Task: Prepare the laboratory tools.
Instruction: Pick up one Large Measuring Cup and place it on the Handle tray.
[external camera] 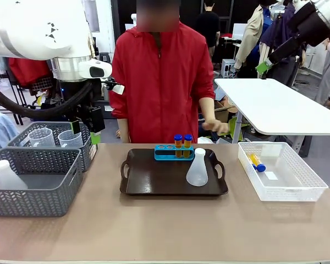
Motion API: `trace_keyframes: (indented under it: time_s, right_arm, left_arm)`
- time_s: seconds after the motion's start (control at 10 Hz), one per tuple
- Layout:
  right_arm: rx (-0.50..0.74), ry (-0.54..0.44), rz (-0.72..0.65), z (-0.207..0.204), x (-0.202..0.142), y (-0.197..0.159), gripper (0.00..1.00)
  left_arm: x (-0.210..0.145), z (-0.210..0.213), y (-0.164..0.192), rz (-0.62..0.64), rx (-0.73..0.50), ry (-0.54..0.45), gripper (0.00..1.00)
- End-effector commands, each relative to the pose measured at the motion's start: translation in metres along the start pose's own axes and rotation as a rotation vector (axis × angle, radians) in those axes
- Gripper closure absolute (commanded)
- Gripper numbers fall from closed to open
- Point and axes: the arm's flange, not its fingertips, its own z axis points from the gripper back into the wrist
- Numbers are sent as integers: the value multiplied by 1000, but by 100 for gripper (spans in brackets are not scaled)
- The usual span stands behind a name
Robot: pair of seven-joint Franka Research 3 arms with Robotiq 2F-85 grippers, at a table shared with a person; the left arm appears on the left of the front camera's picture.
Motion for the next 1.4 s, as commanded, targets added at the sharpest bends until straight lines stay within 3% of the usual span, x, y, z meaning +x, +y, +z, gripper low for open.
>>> trace_keyframes:
  time_s: [0.0,0.3,0.6,1.3]
  right_arm:
    - [6,-5,5,1,0,1,0]
    - [6,-5,5,1,0,1,0]
    - [6,-5,5,1,0,1,0]
    - [6,-5,5,1,0,1,0]
  left_arm:
    - [5,-1,23,113,5,-19,0]
    - [-4,2,79,301,-5,-52,0]
    - [-12,6,106,390,-12,-82,0]
    - [-15,6,113,377,-9,-71,0]
